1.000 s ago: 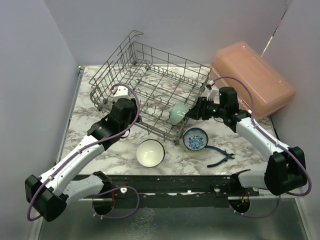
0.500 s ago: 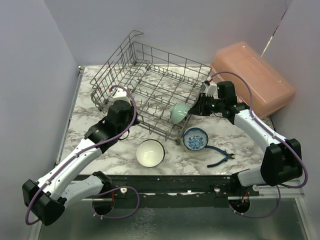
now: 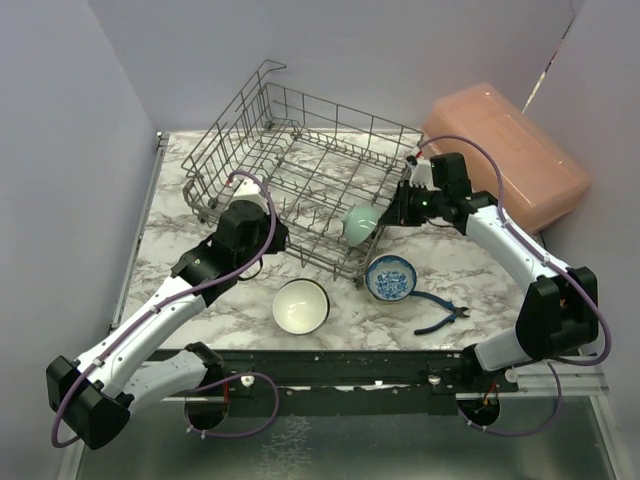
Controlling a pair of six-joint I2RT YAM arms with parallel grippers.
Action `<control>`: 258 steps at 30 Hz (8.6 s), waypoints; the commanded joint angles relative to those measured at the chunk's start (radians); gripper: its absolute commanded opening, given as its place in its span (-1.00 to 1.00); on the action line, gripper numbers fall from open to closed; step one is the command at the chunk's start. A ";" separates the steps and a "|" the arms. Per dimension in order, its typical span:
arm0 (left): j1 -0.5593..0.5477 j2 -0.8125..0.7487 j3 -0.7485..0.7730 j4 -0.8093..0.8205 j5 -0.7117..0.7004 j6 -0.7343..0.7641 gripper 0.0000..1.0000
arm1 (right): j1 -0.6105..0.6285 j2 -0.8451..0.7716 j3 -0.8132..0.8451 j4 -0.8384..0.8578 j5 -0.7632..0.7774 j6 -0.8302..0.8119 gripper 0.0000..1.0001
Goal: Load the bowls into the dish rack
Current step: Adjust the dish rack at the center of the board, then pick up the bowl from the center of the board.
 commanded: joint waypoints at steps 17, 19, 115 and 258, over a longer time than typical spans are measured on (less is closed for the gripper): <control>-0.002 -0.084 -0.173 0.325 0.298 0.015 0.80 | 0.005 -0.416 -0.216 0.108 0.157 0.035 0.54; -0.002 -0.096 -0.198 0.383 0.331 -0.003 0.88 | 0.004 -0.477 -0.263 0.072 0.194 0.050 0.54; -0.007 -0.122 -0.196 0.314 0.407 0.026 0.98 | 0.005 -0.796 -0.528 -0.316 0.333 0.423 0.03; -0.208 0.111 -0.166 0.795 0.549 -0.329 0.98 | 0.004 -0.820 -0.410 0.153 -0.002 0.173 -0.99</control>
